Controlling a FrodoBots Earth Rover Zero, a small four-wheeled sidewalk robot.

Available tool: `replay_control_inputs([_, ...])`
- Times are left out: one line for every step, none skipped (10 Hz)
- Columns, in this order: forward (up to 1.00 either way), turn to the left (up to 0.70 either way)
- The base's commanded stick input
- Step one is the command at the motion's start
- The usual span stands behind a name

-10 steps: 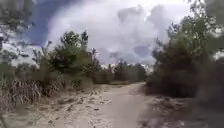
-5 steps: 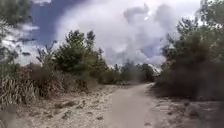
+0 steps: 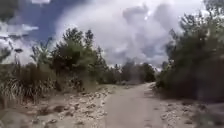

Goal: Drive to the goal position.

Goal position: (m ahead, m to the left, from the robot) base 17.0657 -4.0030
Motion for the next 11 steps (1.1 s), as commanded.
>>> replay_control_inputs([0.85, 0.0])
replay_control_inputs([0.85, -0.04])
replay_control_inputs([0.85, -0.13])
replay_control_inputs([0.85, -0.29])
replay_control_inputs([0.85, -0.11])
replay_control_inputs([0.85, 0.02])
replay_control_inputs([0.85, 0.02])
replay_control_inputs([0.85, 0.02])
replay_control_inputs([0.85, 0.02])
replay_control_inputs([0.85, 0.02])
replay_control_inputs([0.85, 0.02])
